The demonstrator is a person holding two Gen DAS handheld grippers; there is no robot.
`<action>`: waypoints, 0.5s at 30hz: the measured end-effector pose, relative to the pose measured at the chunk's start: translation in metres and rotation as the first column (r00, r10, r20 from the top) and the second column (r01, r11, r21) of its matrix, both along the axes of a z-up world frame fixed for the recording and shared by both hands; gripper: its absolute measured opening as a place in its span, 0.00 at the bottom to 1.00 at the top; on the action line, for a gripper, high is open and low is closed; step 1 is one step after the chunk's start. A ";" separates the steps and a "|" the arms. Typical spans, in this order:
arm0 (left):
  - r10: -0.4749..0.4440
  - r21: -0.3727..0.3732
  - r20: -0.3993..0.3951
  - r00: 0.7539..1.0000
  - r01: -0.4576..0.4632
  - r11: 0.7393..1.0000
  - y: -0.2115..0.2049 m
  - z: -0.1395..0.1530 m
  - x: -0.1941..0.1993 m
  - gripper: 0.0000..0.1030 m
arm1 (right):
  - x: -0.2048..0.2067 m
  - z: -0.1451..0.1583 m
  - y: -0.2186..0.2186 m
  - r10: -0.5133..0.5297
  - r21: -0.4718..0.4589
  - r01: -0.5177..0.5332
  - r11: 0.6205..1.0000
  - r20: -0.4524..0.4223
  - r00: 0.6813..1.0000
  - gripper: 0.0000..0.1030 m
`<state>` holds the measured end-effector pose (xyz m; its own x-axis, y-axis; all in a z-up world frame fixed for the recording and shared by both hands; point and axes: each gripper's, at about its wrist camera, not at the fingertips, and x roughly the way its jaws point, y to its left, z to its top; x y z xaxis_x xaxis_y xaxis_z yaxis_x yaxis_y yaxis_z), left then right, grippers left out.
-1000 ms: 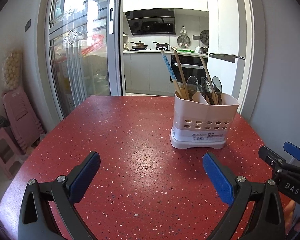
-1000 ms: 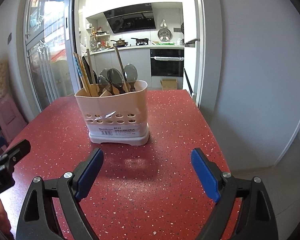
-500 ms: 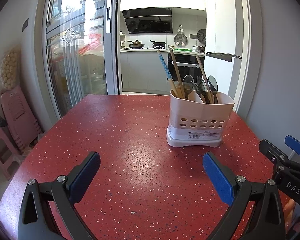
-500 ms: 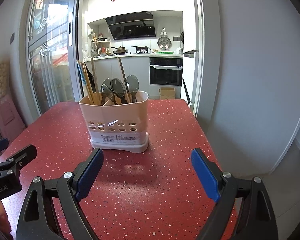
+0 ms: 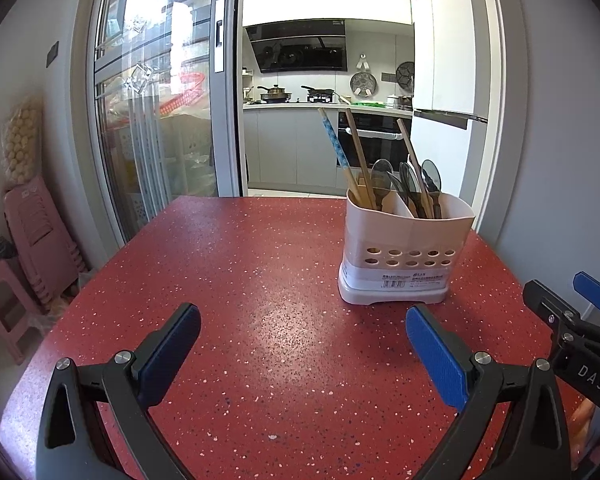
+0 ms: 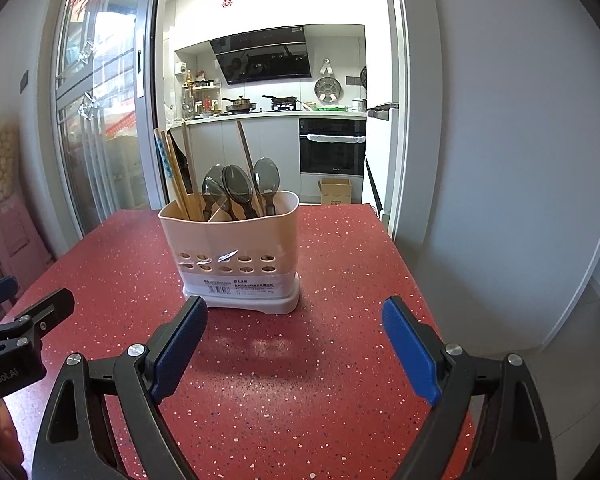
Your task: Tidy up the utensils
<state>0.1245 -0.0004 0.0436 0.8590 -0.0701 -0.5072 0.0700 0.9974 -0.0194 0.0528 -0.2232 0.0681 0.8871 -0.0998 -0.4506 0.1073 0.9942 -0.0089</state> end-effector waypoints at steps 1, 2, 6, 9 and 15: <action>0.000 -0.001 0.000 1.000 0.000 1.000 0.000 0.000 0.001 1.00 | 0.000 0.000 0.000 0.000 0.001 0.000 1.000 0.002 1.000 0.88; -0.002 -0.001 0.000 1.000 0.002 1.000 0.000 0.000 0.001 1.00 | 0.000 0.000 0.001 0.000 0.001 0.000 1.000 0.001 1.000 0.88; -0.001 0.007 0.000 1.000 0.001 1.000 -0.001 -0.001 0.004 1.00 | 0.001 -0.001 -0.001 -0.005 0.005 0.005 1.000 -0.003 1.000 0.89; 0.004 -0.003 -0.010 1.000 -0.004 1.000 0.001 -0.003 0.005 1.00 | 0.001 -0.001 -0.002 -0.008 0.009 0.008 1.000 -0.002 1.000 0.88; 0.013 -0.010 -0.014 1.000 -0.013 1.000 0.003 -0.004 0.005 1.00 | 0.001 -0.001 -0.001 -0.006 0.009 0.006 1.000 -0.001 1.000 0.89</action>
